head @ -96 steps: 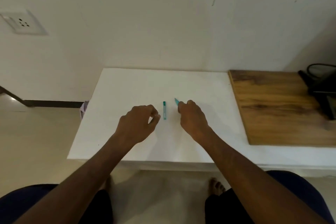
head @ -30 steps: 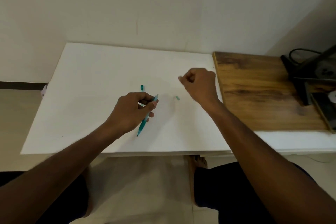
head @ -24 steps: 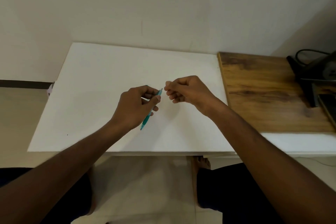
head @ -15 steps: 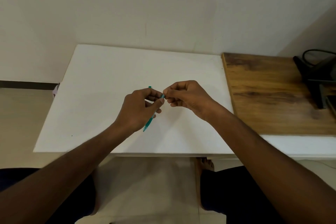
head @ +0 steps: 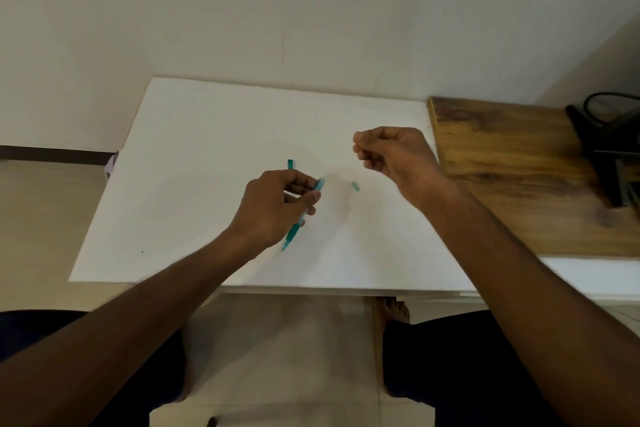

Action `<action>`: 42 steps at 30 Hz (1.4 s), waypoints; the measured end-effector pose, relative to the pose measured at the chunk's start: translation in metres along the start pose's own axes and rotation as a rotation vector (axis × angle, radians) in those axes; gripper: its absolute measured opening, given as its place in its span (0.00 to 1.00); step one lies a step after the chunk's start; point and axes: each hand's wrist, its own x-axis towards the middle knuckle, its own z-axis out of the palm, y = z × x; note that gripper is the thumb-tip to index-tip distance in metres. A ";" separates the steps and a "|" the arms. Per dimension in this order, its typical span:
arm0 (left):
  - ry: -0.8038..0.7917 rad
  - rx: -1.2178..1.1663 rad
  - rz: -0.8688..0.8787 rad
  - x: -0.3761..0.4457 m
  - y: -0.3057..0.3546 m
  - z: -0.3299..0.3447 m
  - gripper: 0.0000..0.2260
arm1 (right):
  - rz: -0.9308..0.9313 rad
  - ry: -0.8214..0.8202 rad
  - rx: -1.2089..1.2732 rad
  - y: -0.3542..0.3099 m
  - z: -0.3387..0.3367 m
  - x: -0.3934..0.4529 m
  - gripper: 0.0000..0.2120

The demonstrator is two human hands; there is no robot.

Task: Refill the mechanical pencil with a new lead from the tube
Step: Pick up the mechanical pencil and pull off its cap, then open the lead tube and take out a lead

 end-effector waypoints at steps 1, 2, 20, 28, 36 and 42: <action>-0.006 -0.018 -0.024 -0.001 -0.001 0.001 0.06 | -0.020 0.008 -0.112 -0.001 -0.009 0.002 0.00; -0.010 -0.034 -0.041 -0.001 -0.002 0.003 0.06 | -0.043 0.015 -0.271 0.001 -0.016 0.004 0.01; 0.050 0.169 -0.045 0.014 -0.018 0.028 0.09 | -0.146 0.202 -0.811 0.017 -0.028 0.020 0.14; 0.135 0.427 0.163 0.022 -0.015 0.009 0.16 | -0.156 0.176 -0.929 0.007 -0.024 0.013 0.12; 0.204 0.736 0.047 0.035 -0.021 -0.016 0.25 | -0.188 0.140 -0.950 0.004 -0.016 0.009 0.12; 0.182 0.838 0.058 0.029 -0.018 -0.014 0.18 | -0.210 0.126 -1.044 0.005 -0.009 0.007 0.12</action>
